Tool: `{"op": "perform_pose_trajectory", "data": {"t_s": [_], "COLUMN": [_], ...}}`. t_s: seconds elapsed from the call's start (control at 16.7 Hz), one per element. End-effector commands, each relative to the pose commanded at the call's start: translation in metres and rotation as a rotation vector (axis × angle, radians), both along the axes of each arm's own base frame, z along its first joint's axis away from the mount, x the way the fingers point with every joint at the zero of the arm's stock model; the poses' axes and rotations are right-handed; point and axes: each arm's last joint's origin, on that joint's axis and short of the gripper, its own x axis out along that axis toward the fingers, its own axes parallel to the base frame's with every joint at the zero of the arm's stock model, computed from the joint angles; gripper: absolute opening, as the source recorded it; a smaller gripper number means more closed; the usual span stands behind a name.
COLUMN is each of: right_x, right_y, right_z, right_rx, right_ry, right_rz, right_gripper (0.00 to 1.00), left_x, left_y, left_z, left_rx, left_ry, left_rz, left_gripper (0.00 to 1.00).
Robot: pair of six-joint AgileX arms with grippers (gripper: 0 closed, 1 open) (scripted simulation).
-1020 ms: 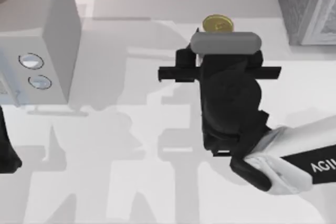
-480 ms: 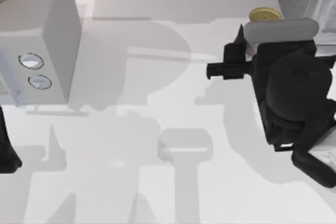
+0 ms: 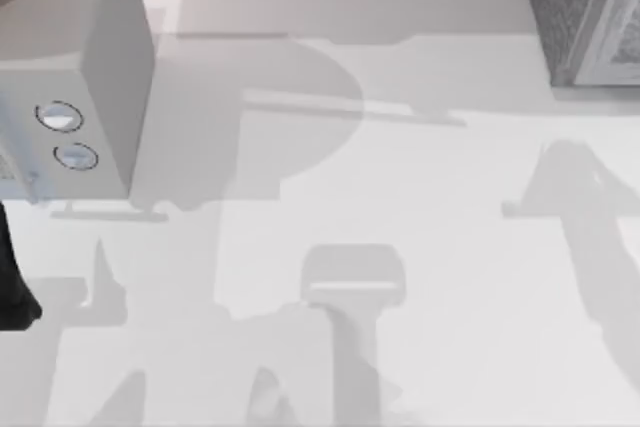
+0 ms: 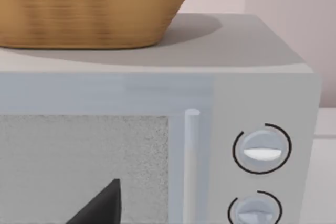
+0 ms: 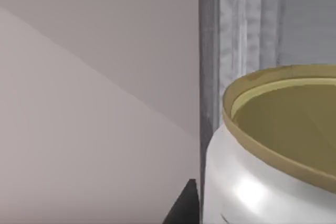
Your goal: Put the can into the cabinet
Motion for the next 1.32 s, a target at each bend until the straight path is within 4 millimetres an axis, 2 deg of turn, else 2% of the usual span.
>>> {"op": "perform_pose_trajectory", "data": {"t_s": [0.12,0.3,0.54,0.72,1.08,1.2,1.32], "right_x": [-0.029,-0.057,-0.068,-0.069,-0.069,-0.070,-0.072], "right_y": [-0.024,-0.045,-0.057,-0.060,-0.060,-0.059,-0.059], "right_z": [-0.001,-0.032,-0.085,-0.103,-0.099,-0.084,-0.059], "right_rx": [-0.001,-0.031,-0.038,-0.028,-0.025,-0.020,-0.017], "right_ry": [-0.063,-0.036,0.084,0.129,0.125,0.102,0.076], "right_rz": [-0.003,-0.006,-0.012,-0.016,-0.013,-0.011,-0.009], "right_gripper": [0.00,0.00,0.00,0.00,0.00,0.00,0.00], "left_x": [0.000,0.000,0.000,0.000,0.000,0.000,0.000], "left_y": [0.000,0.000,0.000,0.000,0.000,0.000,0.000], "left_z": [0.000,0.000,0.000,0.000,0.000,0.000,0.000], "left_rx": [0.000,0.000,0.000,0.000,0.000,0.000,0.000], "left_ry": [0.000,0.000,0.000,0.000,0.000,0.000,0.000], "left_rz": [0.000,0.000,0.000,0.000,0.000,0.000,0.000], "left_gripper": [1.00,1.00,1.00,1.00,1.00,1.00,1.00]}}
